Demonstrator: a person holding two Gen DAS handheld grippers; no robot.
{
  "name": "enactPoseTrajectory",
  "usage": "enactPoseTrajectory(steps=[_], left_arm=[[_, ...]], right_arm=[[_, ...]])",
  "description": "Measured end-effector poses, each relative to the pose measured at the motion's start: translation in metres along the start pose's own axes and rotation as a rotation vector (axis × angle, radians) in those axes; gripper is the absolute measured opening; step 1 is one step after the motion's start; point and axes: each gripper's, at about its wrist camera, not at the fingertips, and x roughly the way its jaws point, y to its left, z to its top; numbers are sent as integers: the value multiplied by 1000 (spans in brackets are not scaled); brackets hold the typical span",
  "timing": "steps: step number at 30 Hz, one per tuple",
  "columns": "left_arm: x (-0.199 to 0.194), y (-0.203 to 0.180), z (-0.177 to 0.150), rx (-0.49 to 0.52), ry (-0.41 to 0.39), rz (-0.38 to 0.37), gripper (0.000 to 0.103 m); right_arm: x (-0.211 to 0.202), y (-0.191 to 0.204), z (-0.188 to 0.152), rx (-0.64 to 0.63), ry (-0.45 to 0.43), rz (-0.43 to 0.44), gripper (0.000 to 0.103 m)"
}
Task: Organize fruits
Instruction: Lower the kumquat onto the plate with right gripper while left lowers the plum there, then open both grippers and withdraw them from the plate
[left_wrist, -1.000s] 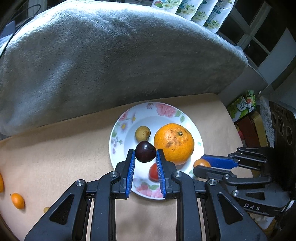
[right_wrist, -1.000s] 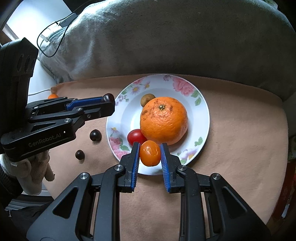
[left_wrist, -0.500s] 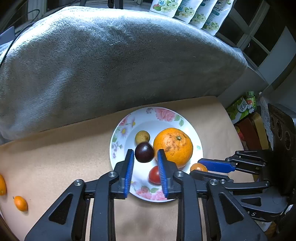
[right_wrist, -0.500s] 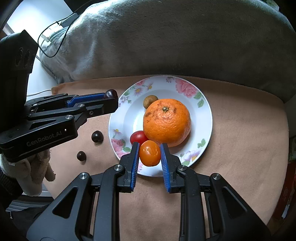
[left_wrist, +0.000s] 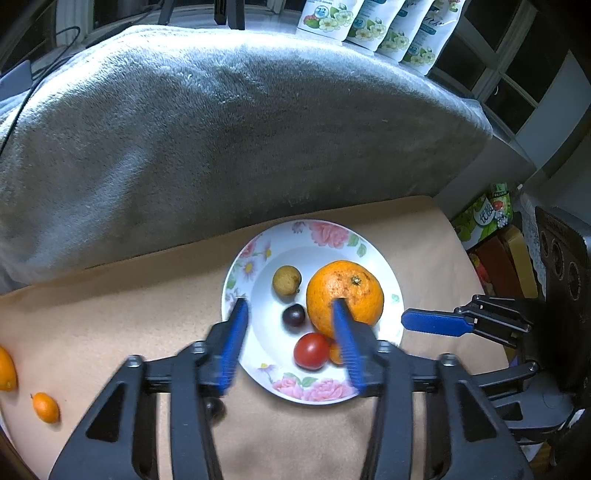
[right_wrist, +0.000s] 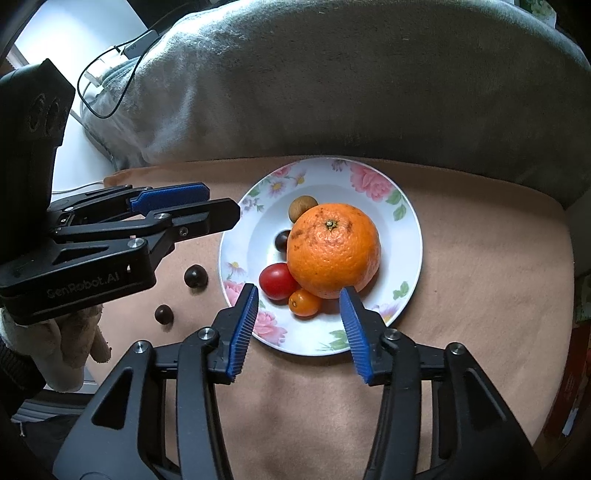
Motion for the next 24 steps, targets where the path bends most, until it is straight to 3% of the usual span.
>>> enactPoseTrajectory(steps=[7, 24], left_arm=[[-7, 1, 2, -3, -19, 14, 70], [-28, 15, -4, -20, -53, 45, 71]], right_arm=[[-1, 4, -1, -11, -2, -20, 67], [-3, 18, 3, -14, -29, -27, 69]])
